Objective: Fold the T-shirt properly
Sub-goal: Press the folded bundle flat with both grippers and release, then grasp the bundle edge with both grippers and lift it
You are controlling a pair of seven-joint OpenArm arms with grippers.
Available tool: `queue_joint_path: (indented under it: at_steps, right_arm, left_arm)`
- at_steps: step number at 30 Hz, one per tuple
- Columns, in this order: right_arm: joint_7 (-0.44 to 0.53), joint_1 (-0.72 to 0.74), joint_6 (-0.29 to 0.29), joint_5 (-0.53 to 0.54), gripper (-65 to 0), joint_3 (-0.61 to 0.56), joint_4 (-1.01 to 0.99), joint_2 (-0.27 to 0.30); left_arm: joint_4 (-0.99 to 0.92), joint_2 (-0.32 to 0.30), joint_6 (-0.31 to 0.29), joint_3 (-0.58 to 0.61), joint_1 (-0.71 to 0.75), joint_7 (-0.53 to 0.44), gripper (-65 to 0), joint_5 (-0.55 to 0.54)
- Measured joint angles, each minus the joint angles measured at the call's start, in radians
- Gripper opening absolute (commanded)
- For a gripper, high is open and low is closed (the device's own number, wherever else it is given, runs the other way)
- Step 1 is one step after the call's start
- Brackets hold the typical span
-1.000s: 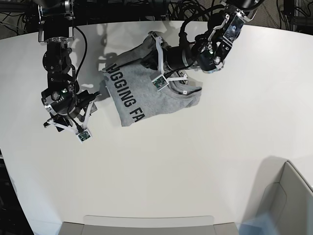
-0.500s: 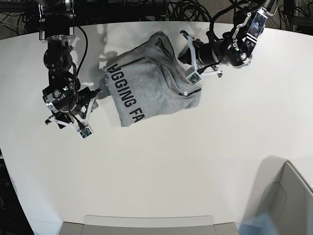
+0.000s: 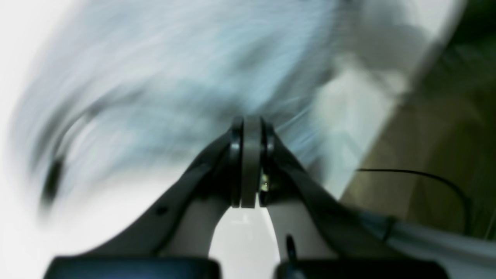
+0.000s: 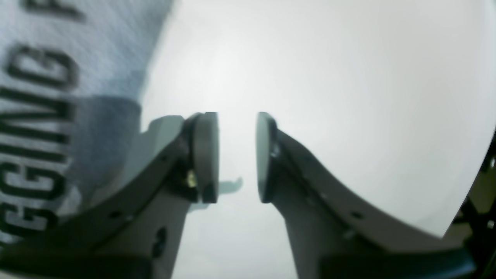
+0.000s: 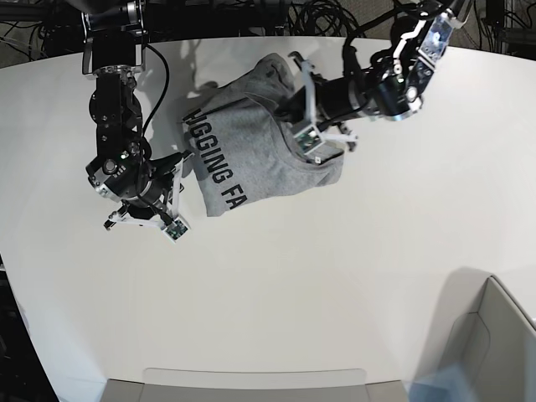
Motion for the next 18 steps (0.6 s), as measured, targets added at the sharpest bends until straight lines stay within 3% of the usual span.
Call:
queue_joint_path:
  at_steps: [4, 7, 14, 18]
  right_arm:
    - [-0.013, -0.002, 0.002, -0.010, -53.4, 0.006, 0.000, 0.009]
    - [-0.003, -0.002, 0.001, 0.002, -53.5, 0.025, 0.000, 0.004]
    - [-0.011, -0.003, 0.003, -0.013, -53.5, 0.117, 0.000, 0.014]
    - [-0.008, -0.005, 0.004, -0.006, -53.5, 0.109, 0.000, 0.013]
  left_arm:
    - [-0.062, 0.011, 0.002, 0.154, -0.104, -0.018, -65.0, -0.007]
    - [-0.122, 0.025, 0.086, 0.161, -0.109, 0.000, -65.0, -0.002]
    - [-0.227, 0.017, 0.091, 0.270, -0.151, 0.002, -65.0, -0.006]
    - [-0.194, -0.084, 0.089, 0.206, -0.116, -0.004, -65.0, -0.010]
